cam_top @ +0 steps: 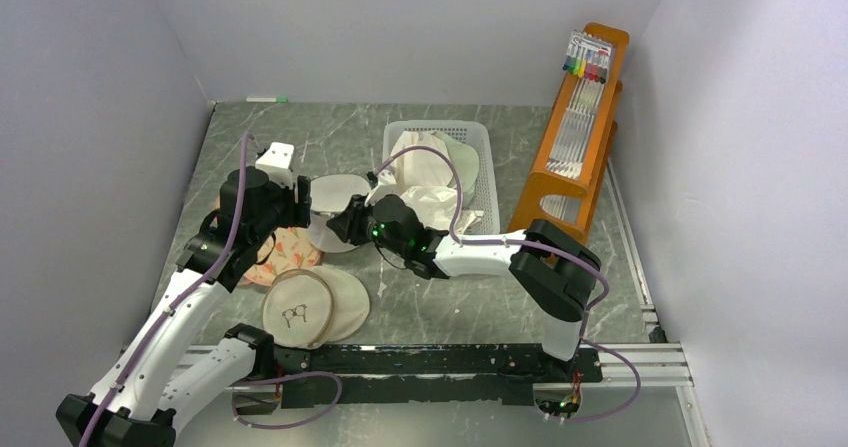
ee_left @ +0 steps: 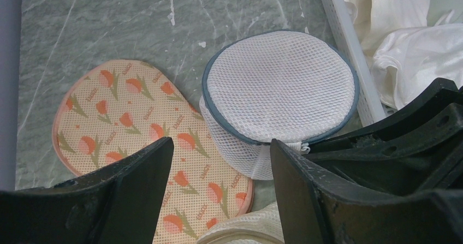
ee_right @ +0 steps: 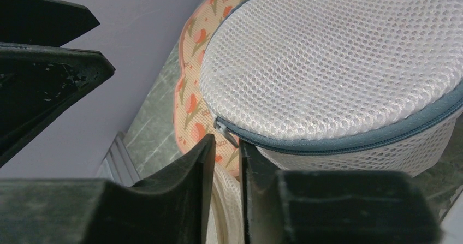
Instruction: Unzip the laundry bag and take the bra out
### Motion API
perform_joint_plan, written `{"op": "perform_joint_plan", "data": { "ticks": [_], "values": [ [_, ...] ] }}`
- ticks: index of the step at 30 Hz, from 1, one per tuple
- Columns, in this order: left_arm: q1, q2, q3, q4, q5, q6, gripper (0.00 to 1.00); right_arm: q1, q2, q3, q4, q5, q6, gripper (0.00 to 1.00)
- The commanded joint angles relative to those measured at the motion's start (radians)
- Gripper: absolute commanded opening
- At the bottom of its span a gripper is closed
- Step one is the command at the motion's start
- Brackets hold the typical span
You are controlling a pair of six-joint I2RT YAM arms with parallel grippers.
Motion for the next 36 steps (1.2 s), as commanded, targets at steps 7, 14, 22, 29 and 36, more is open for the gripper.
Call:
{"op": "perform_joint_plan", "data": {
  "ticks": [7, 14, 22, 29, 36],
  "values": [
    [-0.006, 0.012, -0.015, 0.032, 0.046, 0.003, 0.81, 0.003, -0.005, -0.005, 0.042, 0.023, -0.051, 0.01],
    [-0.009, 0.050, -0.020, 0.076, 0.283, 0.046, 0.91, -0.033, -0.111, -0.108, -0.012, -0.038, -0.233, 0.00],
    [-0.036, -0.053, -0.178, 0.290, 0.493, 0.110, 0.77, -0.210, -0.123, -0.134, -0.077, -0.427, -0.339, 0.00],
    [-0.131, -0.113, -0.276, 0.379, 0.433, 0.223, 0.70, -0.254, -0.094, -0.111, -0.086, -0.559, -0.379, 0.00],
    [-0.178, 0.065, -0.225, 0.334, 0.379, 0.256, 0.71, -0.259, -0.104, -0.152, -0.012, -0.619, -0.346, 0.00]
  ]
}}
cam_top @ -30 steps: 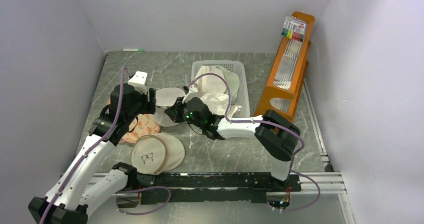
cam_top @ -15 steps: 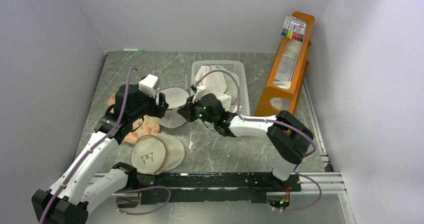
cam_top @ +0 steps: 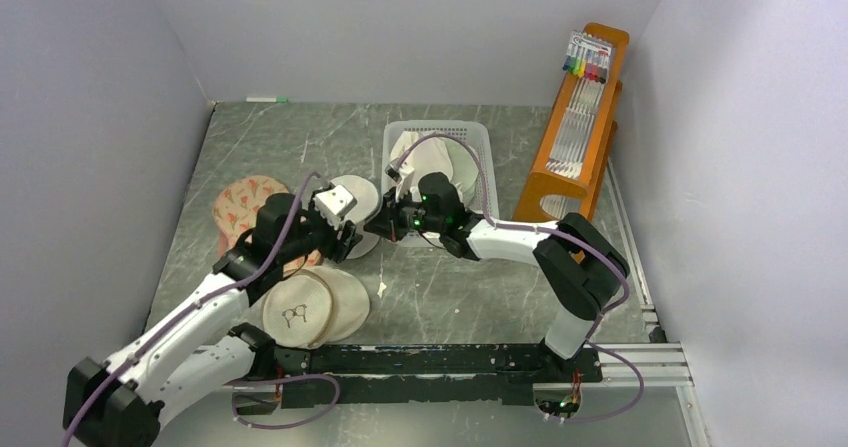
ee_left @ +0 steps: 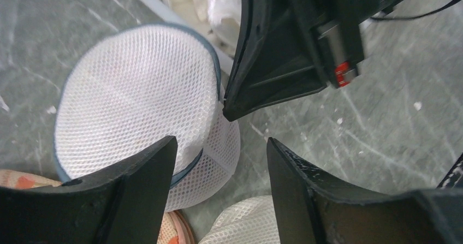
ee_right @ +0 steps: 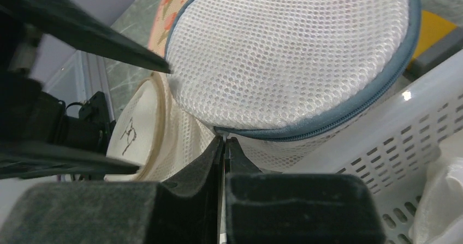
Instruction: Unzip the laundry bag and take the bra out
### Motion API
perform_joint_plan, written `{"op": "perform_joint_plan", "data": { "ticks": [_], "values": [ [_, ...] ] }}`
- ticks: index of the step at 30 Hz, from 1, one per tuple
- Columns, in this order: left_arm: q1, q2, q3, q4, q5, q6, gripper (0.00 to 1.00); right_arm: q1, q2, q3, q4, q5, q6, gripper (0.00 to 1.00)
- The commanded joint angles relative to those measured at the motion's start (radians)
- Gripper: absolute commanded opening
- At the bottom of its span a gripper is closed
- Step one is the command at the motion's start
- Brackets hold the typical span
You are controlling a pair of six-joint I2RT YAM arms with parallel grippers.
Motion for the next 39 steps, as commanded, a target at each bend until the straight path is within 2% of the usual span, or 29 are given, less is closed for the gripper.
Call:
{"op": "perform_joint_plan", "data": {
  "ticks": [1, 3, 6, 17, 21, 24, 34, 39],
  "values": [
    [-0.014, 0.111, 0.052, 0.007, -0.071, 0.050, 0.68, -0.007, -0.002, -0.031, 0.073, -0.082, 0.012, 0.00],
    [-0.014, 0.147, 0.073, -0.021, -0.128, 0.056, 0.62, -0.007, 0.002, -0.035, 0.090, -0.099, 0.022, 0.00],
    [-0.014, 0.181, 0.090, -0.023, -0.134, 0.054, 0.59, -0.006, 0.012, -0.026, 0.092, -0.122, 0.026, 0.00],
    [-0.013, 0.221, 0.154, -0.105, -0.230, 0.020, 0.17, -0.005, -0.006, -0.013, 0.067, -0.092, 0.026, 0.00],
    [-0.013, 0.187, 0.153, -0.126, -0.256, 0.008, 0.08, -0.007, -0.019, -0.017, 0.047, -0.058, 0.027, 0.00],
    [-0.013, 0.157, 0.146, -0.137, -0.264, -0.004, 0.07, -0.007, -0.026, -0.013, 0.024, -0.020, 0.032, 0.00],
    [-0.013, 0.080, 0.136, -0.138, -0.266, -0.009, 0.07, -0.060, -0.065, 0.044, -0.141, 0.260, 0.034, 0.00],
    [-0.013, 0.061, 0.135, -0.142, -0.268, -0.013, 0.07, -0.133, -0.013, 0.123, -0.195, 0.217, 0.048, 0.00]
  ]
}}
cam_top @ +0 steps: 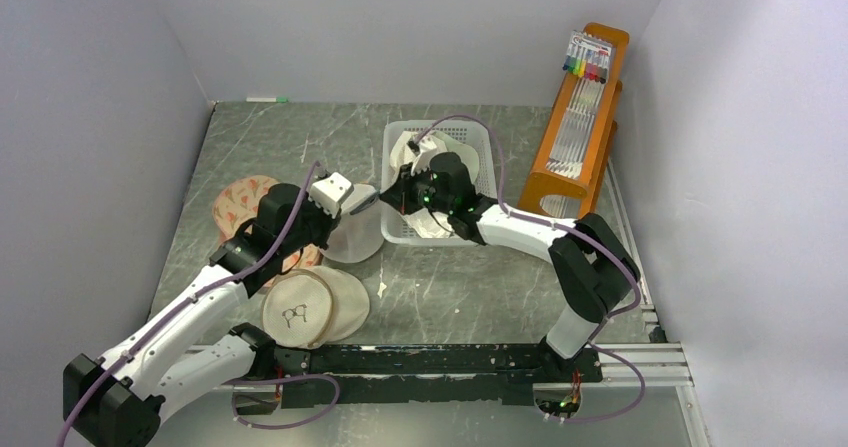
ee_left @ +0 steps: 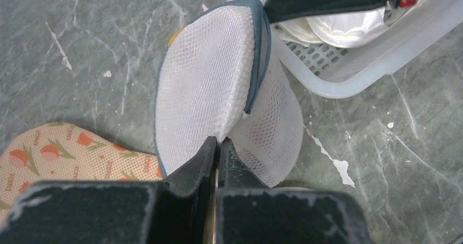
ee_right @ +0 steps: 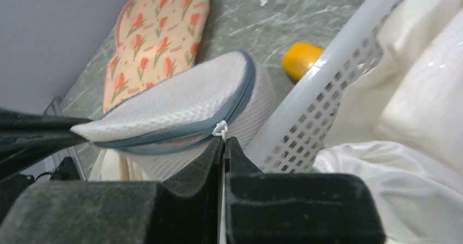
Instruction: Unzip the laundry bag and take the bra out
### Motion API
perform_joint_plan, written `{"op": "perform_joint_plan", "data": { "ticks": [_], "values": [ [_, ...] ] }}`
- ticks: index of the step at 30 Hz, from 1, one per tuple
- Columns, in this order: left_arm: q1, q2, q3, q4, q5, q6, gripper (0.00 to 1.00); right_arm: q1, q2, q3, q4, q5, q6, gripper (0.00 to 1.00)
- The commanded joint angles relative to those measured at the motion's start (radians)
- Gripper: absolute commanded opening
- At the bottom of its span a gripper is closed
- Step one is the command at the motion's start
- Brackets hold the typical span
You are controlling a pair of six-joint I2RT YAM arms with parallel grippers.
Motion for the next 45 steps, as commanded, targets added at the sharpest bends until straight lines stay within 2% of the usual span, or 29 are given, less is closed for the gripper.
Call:
{"op": "perform_joint_plan", "data": {
  "ticks": [1, 9, 13, 17, 21, 23, 28, 35, 41, 45],
  "values": [
    [0.002, -0.028, 0.019, 0.000, -0.035, -0.016, 0.07, -0.064, 0.038, 0.067, -0.085, 0.033, -0.002, 0.00],
    [0.001, -0.033, 0.030, -0.013, -0.023, -0.030, 0.09, -0.040, 0.003, 0.042, -0.020, -0.057, -0.030, 0.00],
    [0.002, -0.032, 0.065, -0.063, 0.031, -0.034, 0.31, -0.014, -0.008, 0.041, -0.019, -0.056, -0.048, 0.00],
    [0.002, -0.076, 0.067, -0.064, 0.146, -0.020, 0.63, 0.018, -0.022, 0.041, -0.024, -0.047, -0.067, 0.00],
    [0.002, -0.175, 0.031, -0.010, 0.291, -0.021, 0.78, 0.063, -0.044, 0.041, -0.024, -0.026, -0.084, 0.00],
    [0.002, -0.207, 0.010, 0.021, 0.300, -0.026, 0.82, 0.094, -0.053, 0.042, -0.029, -0.009, -0.098, 0.00],
    [0.002, -0.175, -0.008, 0.051, 0.220, -0.039, 0.82, 0.187, -0.076, 0.041, -0.033, 0.052, -0.129, 0.00],
    [0.002, -0.007, 0.068, -0.042, 0.178, -0.039, 0.68, 0.225, -0.112, 0.009, -0.016, 0.080, -0.139, 0.00],
    [0.002, -0.046, 0.040, -0.015, 0.167, -0.038, 0.68, 0.224, -0.140, -0.006, -0.023, 0.109, -0.153, 0.00],
    [0.002, -0.054, 0.037, -0.018, 0.145, -0.035, 0.59, 0.225, -0.159, -0.014, -0.021, 0.104, -0.149, 0.00]
  ]
}}
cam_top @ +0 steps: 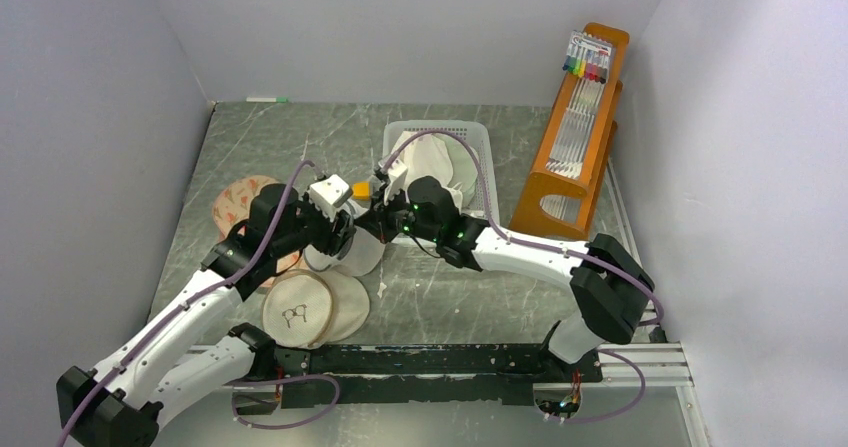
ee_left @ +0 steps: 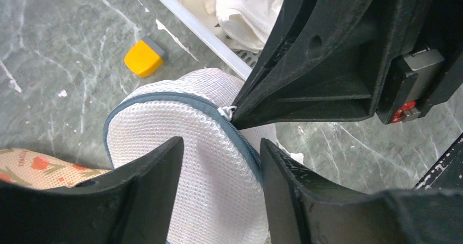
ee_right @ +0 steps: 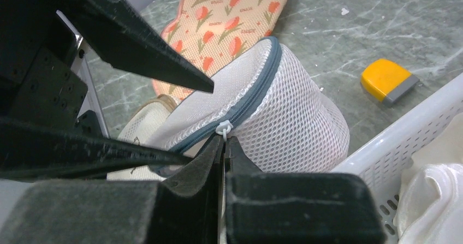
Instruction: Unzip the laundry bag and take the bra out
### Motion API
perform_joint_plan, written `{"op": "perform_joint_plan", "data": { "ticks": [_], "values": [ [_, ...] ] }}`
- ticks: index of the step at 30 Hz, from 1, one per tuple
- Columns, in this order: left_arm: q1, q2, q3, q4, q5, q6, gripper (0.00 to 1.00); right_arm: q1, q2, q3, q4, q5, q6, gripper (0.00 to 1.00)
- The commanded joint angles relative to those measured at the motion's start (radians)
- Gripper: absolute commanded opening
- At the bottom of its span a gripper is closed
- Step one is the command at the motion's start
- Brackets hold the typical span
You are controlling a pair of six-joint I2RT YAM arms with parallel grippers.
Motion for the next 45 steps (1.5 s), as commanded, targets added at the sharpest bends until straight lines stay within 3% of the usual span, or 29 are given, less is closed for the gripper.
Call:
{"op": "perform_joint_plan", "data": {
  "ticks": [1, 6, 15, 20, 28, 33, 36, 45],
  "values": [
    [0.000, -0.010, 0.019, 0.014, -0.035, -0.004, 0.55, 0.003, -0.049, -0.012, 0.037, 0.015, -0.010, 0.00],
    [0.000, 0.012, 0.039, -0.008, -0.032, 0.003, 0.34, 0.002, -0.053, -0.004, 0.015, 0.048, -0.023, 0.00],
    [0.000, -0.050, 0.040, -0.015, -0.094, 0.007, 0.08, -0.099, -0.034, -0.046, 0.022, 0.034, 0.078, 0.00],
    [0.001, -0.092, 0.032, -0.013, -0.140, 0.002, 0.07, -0.272, 0.007, -0.098, 0.105, -0.152, 0.248, 0.00],
    [0.001, -0.084, 0.028, -0.005, -0.134, 0.005, 0.07, -0.280, -0.038, -0.099, 0.110, -0.184, 0.196, 0.00],
    [0.000, -0.052, 0.038, -0.020, -0.100, 0.007, 0.41, -0.248, -0.071, -0.100, 0.123, -0.188, 0.168, 0.00],
    [0.000, -0.055, 0.030, -0.011, -0.095, 0.005, 0.56, -0.208, -0.077, -0.086, 0.106, -0.171, 0.142, 0.00],
    [0.000, -0.046, 0.024, -0.003, -0.075, 0.003, 0.62, -0.055, -0.065, -0.005, 0.034, -0.083, 0.044, 0.00]
  ]
}}
